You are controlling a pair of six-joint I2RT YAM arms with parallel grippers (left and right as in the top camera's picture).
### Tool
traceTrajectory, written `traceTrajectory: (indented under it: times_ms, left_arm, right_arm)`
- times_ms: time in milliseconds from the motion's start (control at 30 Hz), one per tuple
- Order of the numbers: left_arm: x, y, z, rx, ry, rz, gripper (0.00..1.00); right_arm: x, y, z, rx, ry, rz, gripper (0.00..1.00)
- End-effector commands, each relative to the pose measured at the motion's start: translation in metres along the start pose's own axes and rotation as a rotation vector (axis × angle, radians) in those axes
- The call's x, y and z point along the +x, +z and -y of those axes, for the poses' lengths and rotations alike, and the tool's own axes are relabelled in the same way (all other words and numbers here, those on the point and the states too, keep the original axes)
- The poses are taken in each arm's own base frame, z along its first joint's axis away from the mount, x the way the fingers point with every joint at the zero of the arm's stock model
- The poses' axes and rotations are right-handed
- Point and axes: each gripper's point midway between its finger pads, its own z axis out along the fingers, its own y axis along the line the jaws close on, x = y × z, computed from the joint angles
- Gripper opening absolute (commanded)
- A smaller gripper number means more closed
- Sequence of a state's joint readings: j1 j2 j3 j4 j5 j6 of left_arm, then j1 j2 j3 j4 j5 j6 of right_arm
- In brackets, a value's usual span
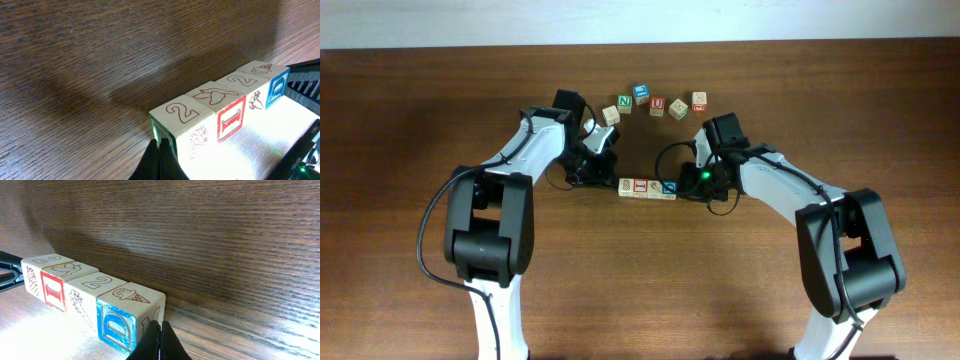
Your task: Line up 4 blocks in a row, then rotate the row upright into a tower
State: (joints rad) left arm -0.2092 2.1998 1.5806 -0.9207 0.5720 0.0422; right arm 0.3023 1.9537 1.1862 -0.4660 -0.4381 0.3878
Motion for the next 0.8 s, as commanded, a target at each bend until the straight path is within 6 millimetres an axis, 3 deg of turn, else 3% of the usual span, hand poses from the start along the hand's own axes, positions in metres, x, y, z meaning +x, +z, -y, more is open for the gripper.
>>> traceTrajectory:
  times_ms: [0,267,767]
  left_arm:
    - [-0.003,0.005,0.013,0.043,0.038,-0.003,0.00]
    - [-0.003,0.005,0.013,0.043,0.037,-0.003,0.00]
    - [-0.002,0.008,0.013,0.019,0.049,-0.012,0.00]
  right_arm:
    - [-0.004,-0.011,-0.028,-0.049,-0.074,0.032,0.05]
    - [-0.010,-0.026,-0.042,-0.061,-0.106,0.074,0.04]
    - [-0.009,-0.028,-0.060,-0.041,-0.146,0.072,0.05]
